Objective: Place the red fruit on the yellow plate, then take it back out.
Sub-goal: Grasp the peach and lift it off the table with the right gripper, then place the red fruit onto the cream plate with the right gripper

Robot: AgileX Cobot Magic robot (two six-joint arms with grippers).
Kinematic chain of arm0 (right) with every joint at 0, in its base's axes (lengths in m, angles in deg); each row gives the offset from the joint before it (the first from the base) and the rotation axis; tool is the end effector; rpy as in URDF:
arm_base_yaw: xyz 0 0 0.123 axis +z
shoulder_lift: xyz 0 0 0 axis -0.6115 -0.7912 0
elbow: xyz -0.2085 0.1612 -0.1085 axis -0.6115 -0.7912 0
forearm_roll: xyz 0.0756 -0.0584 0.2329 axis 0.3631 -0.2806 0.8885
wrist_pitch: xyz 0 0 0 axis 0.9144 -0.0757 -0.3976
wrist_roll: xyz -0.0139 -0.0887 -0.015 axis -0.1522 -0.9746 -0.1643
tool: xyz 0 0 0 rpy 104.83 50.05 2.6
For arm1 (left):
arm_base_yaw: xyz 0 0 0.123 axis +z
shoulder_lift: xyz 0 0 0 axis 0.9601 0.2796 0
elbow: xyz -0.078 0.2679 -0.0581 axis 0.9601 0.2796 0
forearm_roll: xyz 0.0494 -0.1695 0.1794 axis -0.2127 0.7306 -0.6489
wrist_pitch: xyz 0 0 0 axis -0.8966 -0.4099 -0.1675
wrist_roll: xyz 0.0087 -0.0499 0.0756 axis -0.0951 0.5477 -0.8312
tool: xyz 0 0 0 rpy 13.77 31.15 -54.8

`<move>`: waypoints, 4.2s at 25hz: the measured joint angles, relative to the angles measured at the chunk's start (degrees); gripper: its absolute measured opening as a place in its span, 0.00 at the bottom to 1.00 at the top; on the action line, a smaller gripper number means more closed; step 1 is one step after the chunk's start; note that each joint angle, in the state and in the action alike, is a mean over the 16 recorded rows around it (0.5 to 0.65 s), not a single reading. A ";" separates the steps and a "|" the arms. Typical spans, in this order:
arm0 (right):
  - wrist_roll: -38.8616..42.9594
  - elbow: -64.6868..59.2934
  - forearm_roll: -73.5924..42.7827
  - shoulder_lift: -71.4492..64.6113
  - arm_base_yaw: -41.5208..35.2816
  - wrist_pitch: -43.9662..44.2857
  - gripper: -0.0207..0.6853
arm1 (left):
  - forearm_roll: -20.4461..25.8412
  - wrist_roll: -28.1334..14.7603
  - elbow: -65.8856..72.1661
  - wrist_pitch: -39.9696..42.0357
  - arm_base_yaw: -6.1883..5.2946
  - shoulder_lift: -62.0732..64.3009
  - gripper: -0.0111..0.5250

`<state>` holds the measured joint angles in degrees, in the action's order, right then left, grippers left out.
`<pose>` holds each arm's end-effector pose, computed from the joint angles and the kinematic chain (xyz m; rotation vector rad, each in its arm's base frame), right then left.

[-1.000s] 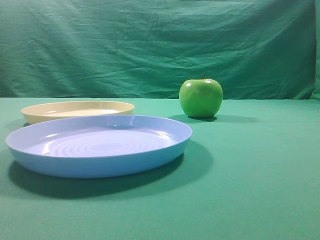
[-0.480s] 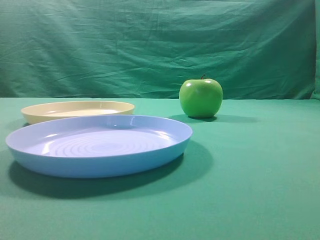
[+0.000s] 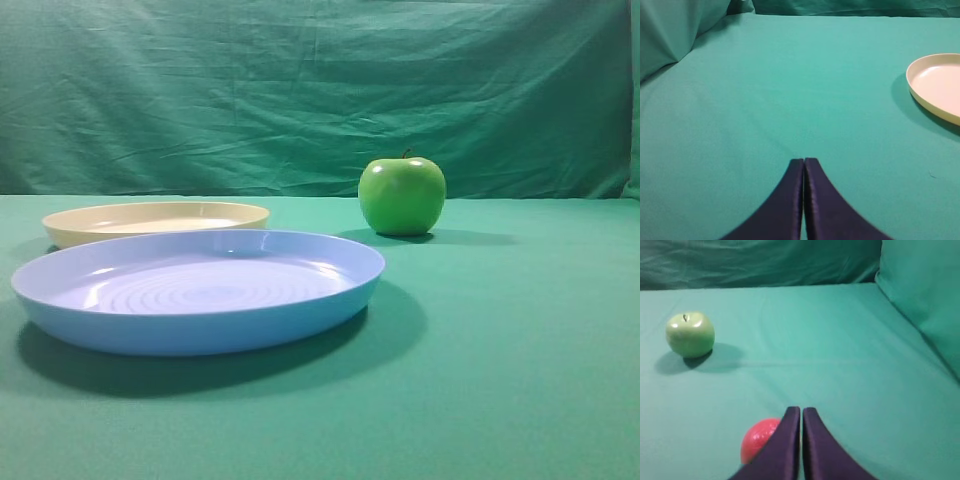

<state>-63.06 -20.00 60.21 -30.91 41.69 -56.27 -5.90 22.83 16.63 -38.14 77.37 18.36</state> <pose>0.0457 0.0034 0.2101 -0.0689 1.8808 0.0473 0.0507 0.0141 0.1775 -0.1653 1.8309 0.1350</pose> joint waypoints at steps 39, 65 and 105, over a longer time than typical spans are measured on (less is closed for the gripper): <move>-13.73 26.94 12.38 -61.33 5.37 12.21 0.58 | 0.00 0.10 0.00 0.00 0.00 0.00 0.02; -8.38 27.51 3.90 -84.38 5.37 -0.40 0.73 | 0.00 0.10 0.00 0.00 0.00 0.00 0.02; -21.41 97.52 11.94 -118.15 36.40 12.71 0.31 | 0.00 0.00 0.00 0.00 0.00 0.00 0.02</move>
<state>-84.47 77.52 72.15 -149.05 78.10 -43.56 -5.90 22.83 16.63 -38.14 77.37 18.36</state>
